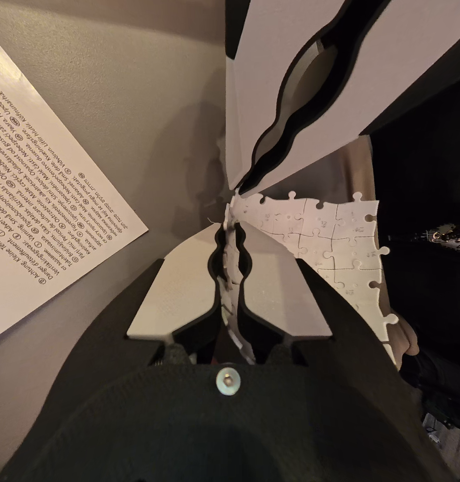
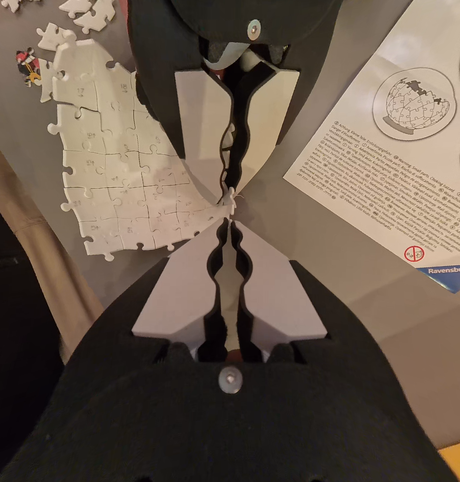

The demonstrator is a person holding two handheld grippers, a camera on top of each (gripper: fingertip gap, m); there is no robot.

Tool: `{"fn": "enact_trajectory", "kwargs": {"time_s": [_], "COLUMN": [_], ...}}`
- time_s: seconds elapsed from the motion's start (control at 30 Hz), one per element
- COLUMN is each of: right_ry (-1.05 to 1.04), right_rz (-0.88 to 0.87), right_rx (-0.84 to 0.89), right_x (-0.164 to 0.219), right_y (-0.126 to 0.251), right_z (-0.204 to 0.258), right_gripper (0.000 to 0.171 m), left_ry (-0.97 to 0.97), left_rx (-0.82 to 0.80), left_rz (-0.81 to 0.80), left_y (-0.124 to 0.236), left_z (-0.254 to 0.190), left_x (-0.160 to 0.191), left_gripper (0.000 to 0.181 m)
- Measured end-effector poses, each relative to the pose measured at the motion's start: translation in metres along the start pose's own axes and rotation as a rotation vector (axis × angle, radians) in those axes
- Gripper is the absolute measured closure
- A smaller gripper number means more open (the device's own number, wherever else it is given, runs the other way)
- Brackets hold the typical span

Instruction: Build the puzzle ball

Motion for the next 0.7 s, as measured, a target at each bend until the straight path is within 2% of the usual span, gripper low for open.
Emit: {"fn": "enact_trajectory", "kwargs": {"time_s": [0.03, 0.7], "right_ry": [0.000, 0.006], "right_rz": [-0.002, -0.005], "right_rx": [-0.003, -0.026], "right_x": [0.0001, 0.0014], "right_y": [-0.0001, -0.0053], "right_z": [0.0004, -0.0004], "right_gripper": [0.171, 0.171], "left_ry": [-0.001, 0.026], "left_rx": [0.003, 0.057], "left_rz": [0.002, -0.027], "left_y": [0.0000, 0.0007], "left_z": [-0.0002, 0.0027], "left_x": [0.0004, 0.0030], "left_gripper": [0.174, 0.172]}}
Point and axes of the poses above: each gripper's, where its closed fingertips meet, y back along the fingers, x out of its underside, z = x × y across the jaws, the point moved 5 cm from there along y, back along the fingers
